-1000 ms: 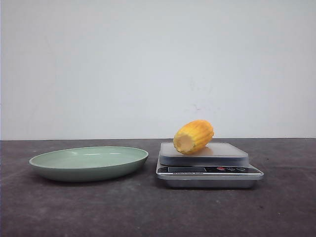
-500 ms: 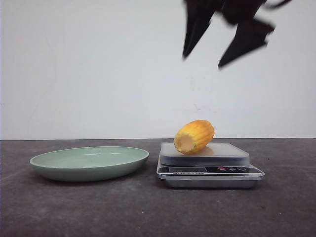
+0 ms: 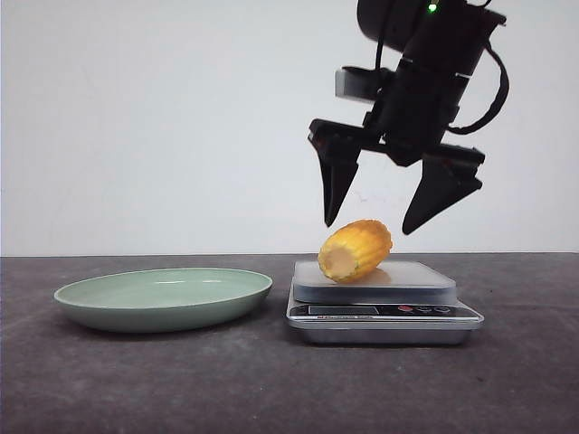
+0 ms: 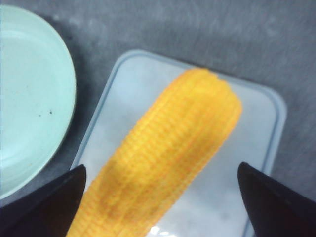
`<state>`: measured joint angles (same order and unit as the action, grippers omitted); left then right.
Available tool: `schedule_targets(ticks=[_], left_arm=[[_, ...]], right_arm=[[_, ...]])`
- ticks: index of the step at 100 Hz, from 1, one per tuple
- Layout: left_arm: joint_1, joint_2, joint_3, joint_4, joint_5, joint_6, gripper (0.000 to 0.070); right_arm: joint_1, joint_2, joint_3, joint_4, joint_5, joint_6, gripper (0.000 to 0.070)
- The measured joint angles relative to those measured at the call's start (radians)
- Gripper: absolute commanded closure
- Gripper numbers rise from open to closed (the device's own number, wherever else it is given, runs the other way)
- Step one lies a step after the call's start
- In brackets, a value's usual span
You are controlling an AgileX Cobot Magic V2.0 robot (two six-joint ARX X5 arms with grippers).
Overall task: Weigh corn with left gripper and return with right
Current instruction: 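Lower the right gripper onto the corn on the scale and close, then lift the corn with the right gripper and carry it to the plate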
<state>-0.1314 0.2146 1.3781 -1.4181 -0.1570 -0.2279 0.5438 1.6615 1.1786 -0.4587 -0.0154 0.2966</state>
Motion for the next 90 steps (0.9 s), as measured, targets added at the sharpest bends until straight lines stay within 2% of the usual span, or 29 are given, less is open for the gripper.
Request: schedule_targets(ticks=[6, 9, 19, 41, 45, 76, 90], left_arm=[[0.0, 0.0, 0.0, 0.0, 0.0, 0.0, 0.0156], [0.0, 0.0, 0.0, 0.0, 0.0, 0.0, 0.0156], [0.0, 0.0, 0.0, 0.0, 0.0, 0.0, 0.0156], [0.0, 0.0, 0.0, 0.0, 0.0, 0.0, 0.0156], [0.0, 0.0, 0.0, 0.0, 0.0, 0.0, 0.0156], [0.0, 0.0, 0.0, 0.0, 0.0, 0.0, 0.0156], [0.0, 0.0, 0.0, 0.0, 0.0, 0.0, 0.0156]], right_arm=[[0.005, 0.011, 0.0, -0.002, -0.006, 0.009, 0.0107], [0.007, 0.016, 0.0, -0.003, -0.006, 0.013, 0.0143], [0.016, 0.028, 0.0, -0.012, -0.007, 0.023, 0.0327], [0.023, 0.031, 0.004, -0.021, 0.017, 0.026, 0.0642], [0.024, 0.031, 0.005, -0.02, 0.028, 0.026, 0.0662], [0.038, -0.012, 0.005, -0.007, 0.041, 0.017, 0.0667], [0.083, -0.04, 0.073, -0.008, -0.022, 0.004, 0.0667]])
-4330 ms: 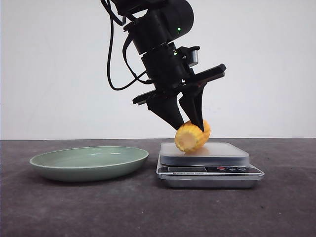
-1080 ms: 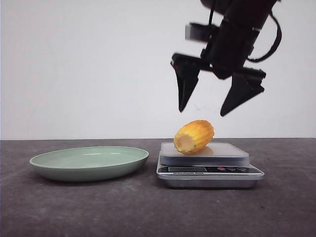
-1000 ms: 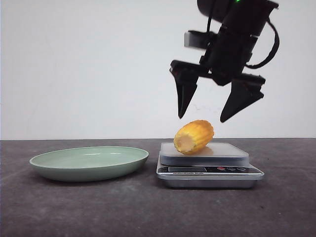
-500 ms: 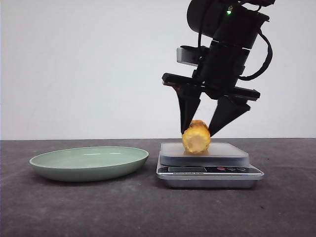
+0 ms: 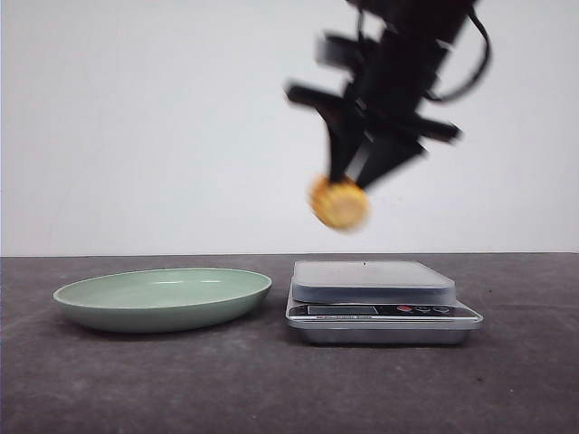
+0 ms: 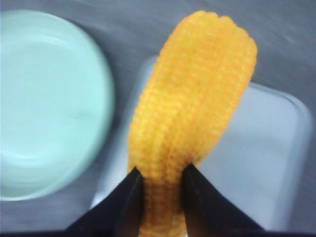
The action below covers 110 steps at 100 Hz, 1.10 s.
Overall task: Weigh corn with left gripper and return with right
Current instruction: 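Lift the corn with the right gripper and carry it to the plate, then open the right gripper to set the corn on the plate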
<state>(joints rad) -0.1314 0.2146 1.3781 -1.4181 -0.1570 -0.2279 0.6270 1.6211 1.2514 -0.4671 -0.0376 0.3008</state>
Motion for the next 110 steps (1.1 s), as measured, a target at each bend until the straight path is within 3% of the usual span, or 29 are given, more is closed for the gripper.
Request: schedule_targets(ticks=[24, 44, 69, 94, 101, 110], left_arm=[[-0.001, 0.0, 0.0, 0.0, 0.0, 0.0, 0.0156], [-0.001, 0.0, 0.0, 0.0, 0.0, 0.0, 0.0156], [-0.001, 0.0, 0.0, 0.0, 0.0, 0.0, 0.0156], [-0.001, 0.0, 0.0, 0.0, 0.0, 0.0, 0.0156], [-0.001, 0.0, 0.0, 0.0, 0.0, 0.0, 0.0156], [-0.001, 0.0, 0.0, 0.0, 0.0, 0.0, 0.0156]], right_arm=[[0.124, 0.017, 0.142, 0.032, -0.016, -0.009, 0.069], [0.193, 0.154, 0.246, 0.035, -0.016, -0.009, 0.069], [0.216, 0.377, 0.346, 0.0, -0.019, -0.008, 0.0689], [0.199, 0.459, 0.391, -0.006, -0.018, 0.0, 0.0685], [0.195, 0.47, 0.391, -0.019, -0.015, 0.002, 0.0606], [0.191, 0.474, 0.391, -0.019, -0.01, 0.003, 0.0331]])
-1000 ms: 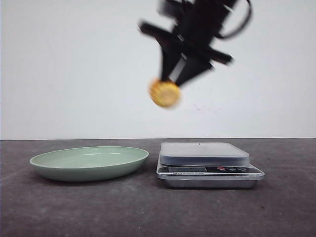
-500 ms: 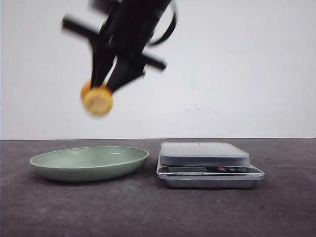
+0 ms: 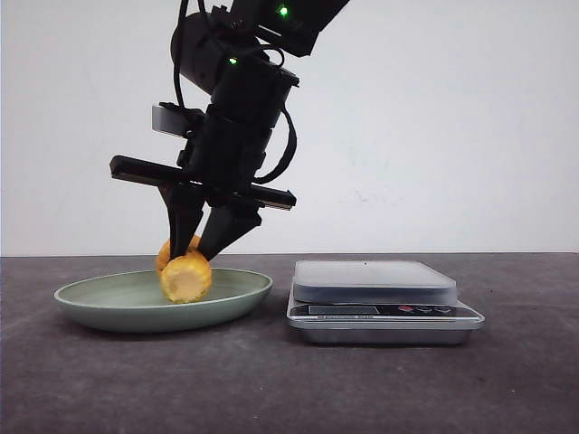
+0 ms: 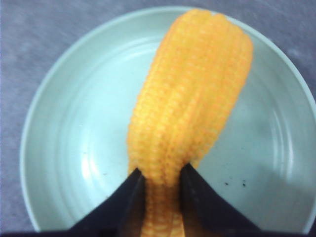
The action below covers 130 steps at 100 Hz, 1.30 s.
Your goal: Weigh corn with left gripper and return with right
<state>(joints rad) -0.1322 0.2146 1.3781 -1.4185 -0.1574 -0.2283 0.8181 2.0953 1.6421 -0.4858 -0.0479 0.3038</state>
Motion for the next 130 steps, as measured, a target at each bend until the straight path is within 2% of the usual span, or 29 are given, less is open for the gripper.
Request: schedule_targets(ticks=[4, 8, 13, 38, 63, 79, 85, 94, 113, 130], left_arm=[[0.0, 0.0, 0.0, 0.0, 0.0, 0.0, 0.0156], [0.0, 0.0, 0.0, 0.0, 0.0, 0.0, 0.0156], [0.0, 0.0, 0.0, 0.0, 0.0, 0.0, 0.0156], [0.0, 0.0, 0.0, 0.0, 0.0, 0.0, 0.0156], [0.0, 0.0, 0.0, 0.0, 0.0, 0.0, 0.0156], [0.0, 0.0, 0.0, 0.0, 0.0, 0.0, 0.0156], [0.0, 0.0, 0.0, 0.0, 0.0, 0.0, 0.0156], [0.0, 0.0, 0.0, 0.0, 0.0, 0.0, 0.0156], [-0.003, 0.0, 0.0, 0.0, 0.0, 0.0, 0.0156], [-0.018, 0.0, -0.021, 0.0, 0.0, 0.0, 0.0156]], right_arm=[[0.0, 0.0, 0.0, 0.007, 0.0, 0.0, 0.0208], [0.001, 0.0, 0.0, 0.017, -0.001, 0.0, 0.0127], [0.001, 0.0, 0.0, 0.02, -0.001, 0.0, 0.0098], [-0.003, 0.0, 0.01, 0.023, 0.029, 0.011, 0.0098], [-0.069, -0.054, 0.119, -0.085, -0.035, 0.006, 0.0106], [-0.171, -0.183, 0.153, -0.138, -0.036, -0.024, 0.0121], [-0.22, -0.237, 0.157, -0.173, -0.058, -0.04, 0.0121], [-0.301, -0.311, 0.158, -0.262, -0.088, -0.067, 0.0121], [-0.464, -0.484, 0.158, -0.441, -0.088, -0.153, 0.0121], [-0.568, -0.706, 0.158, -0.476, -0.091, -0.183, 0.0128]])
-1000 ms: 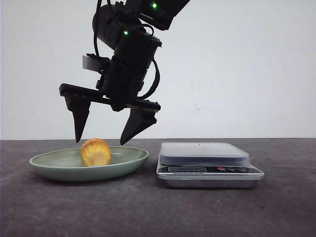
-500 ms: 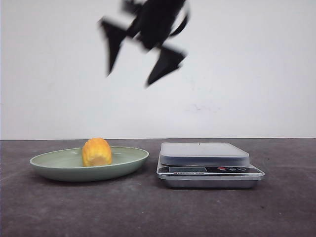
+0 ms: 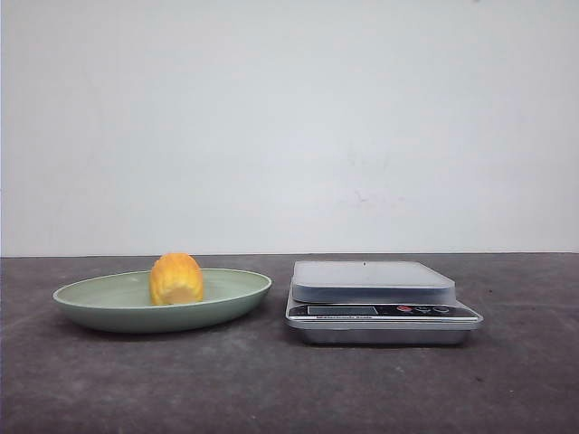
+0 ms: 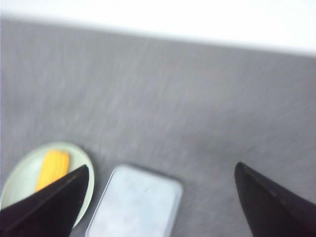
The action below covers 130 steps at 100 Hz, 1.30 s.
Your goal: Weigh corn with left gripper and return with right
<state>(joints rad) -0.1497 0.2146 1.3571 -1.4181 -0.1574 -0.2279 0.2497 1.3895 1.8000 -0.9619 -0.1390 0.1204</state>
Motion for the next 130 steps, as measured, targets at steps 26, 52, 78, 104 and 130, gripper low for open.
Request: schedule_targets(ticks=[26, 52, 78, 104, 130], left_arm=[[-0.013, 0.0, -0.059, 0.0, 0.001, -0.002, 0.0156], [-0.027, 0.0, -0.06, 0.0, 0.005, -0.01, 0.0156], [-0.032, 0.0, -0.06, 0.028, 0.026, -0.024, 0.0157], [-0.032, 0.0, -0.06, 0.037, 0.026, -0.024, 0.07], [-0.032, 0.0, -0.06, 0.047, 0.025, -0.026, 0.0689]], right_arm=[[-0.048, -0.284, -0.02, -0.111, 0.008, -0.018, 0.0138], [-0.047, -0.579, -0.27, -0.149, 0.082, -0.01, 0.0138], [-0.048, -1.04, -0.558, -0.15, 0.128, 0.032, 0.014], [-0.053, -1.168, -0.623, -0.157, 0.137, 0.041, 0.0693], [-0.053, -1.168, -0.624, -0.13, 0.143, 0.042, 0.0693]])
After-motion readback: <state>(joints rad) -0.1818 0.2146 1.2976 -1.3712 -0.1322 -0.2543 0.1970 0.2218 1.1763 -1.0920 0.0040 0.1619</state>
